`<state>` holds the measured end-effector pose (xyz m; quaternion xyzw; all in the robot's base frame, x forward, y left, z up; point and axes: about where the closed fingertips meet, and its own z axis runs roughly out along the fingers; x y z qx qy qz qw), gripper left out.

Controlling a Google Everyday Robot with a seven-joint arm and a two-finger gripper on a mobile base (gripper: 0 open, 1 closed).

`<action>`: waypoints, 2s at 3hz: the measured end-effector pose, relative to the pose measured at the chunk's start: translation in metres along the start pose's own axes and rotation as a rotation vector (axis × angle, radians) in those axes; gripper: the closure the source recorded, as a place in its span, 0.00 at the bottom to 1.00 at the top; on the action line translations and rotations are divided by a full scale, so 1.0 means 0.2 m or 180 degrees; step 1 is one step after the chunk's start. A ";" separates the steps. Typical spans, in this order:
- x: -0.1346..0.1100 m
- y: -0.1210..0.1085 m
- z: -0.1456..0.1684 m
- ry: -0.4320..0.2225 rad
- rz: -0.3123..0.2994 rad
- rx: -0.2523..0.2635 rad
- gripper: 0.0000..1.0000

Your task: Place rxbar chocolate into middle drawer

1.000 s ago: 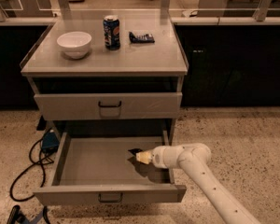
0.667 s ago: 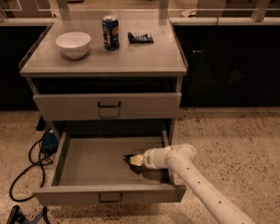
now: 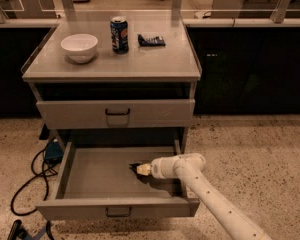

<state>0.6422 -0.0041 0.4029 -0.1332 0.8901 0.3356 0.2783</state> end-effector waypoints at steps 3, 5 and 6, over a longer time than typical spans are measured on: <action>0.00 0.00 0.01 0.0000 0.0002 -0.0001 0.35; 0.00 0.00 0.01 0.0000 0.0002 -0.0001 0.00; 0.00 0.00 0.01 0.0001 0.0002 -0.0002 0.00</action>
Offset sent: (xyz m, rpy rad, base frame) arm 0.0006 0.0008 -0.0008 0.0007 0.0003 -0.0003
